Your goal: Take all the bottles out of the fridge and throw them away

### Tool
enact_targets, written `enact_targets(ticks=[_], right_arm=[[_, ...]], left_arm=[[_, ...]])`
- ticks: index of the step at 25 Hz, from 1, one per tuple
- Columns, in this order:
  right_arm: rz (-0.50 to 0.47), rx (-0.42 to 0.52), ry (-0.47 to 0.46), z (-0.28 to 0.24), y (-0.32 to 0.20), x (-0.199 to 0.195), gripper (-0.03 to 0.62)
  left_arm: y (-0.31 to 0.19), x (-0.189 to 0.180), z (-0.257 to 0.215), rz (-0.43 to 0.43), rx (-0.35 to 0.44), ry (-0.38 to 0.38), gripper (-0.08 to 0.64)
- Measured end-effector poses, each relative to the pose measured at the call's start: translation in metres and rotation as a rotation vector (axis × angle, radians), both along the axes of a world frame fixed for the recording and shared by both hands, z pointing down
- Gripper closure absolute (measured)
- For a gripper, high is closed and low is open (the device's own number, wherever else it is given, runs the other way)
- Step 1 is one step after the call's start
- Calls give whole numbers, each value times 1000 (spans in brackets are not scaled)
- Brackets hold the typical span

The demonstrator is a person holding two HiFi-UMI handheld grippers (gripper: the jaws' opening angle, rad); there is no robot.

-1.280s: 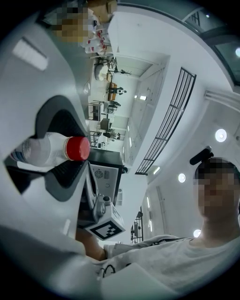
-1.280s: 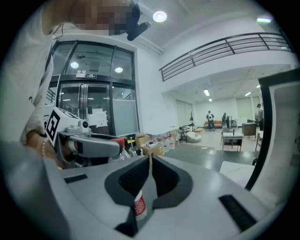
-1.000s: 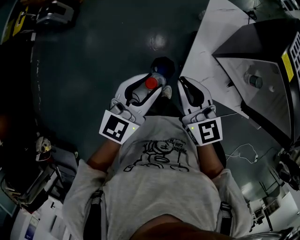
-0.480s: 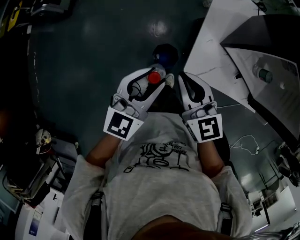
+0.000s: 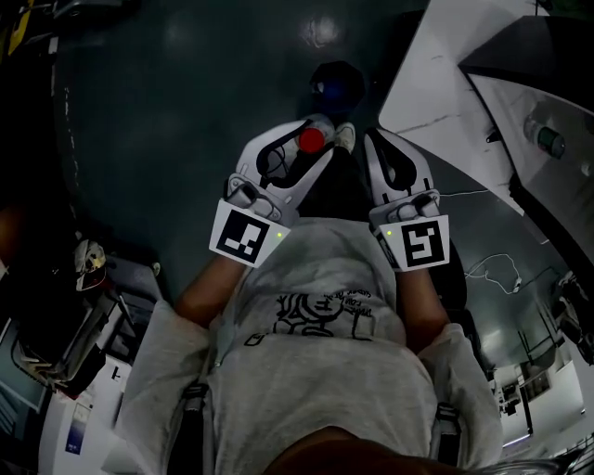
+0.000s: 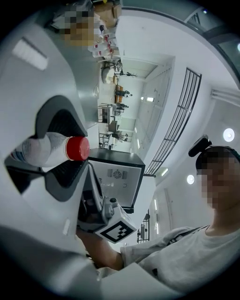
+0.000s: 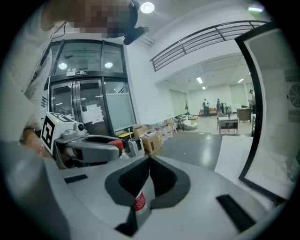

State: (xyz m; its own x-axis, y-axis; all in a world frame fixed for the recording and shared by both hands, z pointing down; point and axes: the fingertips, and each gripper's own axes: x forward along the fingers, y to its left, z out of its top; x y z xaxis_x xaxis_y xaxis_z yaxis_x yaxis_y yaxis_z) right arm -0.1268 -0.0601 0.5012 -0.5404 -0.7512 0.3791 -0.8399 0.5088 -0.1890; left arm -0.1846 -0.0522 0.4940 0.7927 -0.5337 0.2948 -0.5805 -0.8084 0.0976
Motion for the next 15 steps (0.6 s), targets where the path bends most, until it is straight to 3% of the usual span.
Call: enact_targets(ticks=[15], right_arm=[[2, -54, -15, 75, 16, 4, 583]], left_arm=[[11, 12, 77, 0, -66, -27, 402]])
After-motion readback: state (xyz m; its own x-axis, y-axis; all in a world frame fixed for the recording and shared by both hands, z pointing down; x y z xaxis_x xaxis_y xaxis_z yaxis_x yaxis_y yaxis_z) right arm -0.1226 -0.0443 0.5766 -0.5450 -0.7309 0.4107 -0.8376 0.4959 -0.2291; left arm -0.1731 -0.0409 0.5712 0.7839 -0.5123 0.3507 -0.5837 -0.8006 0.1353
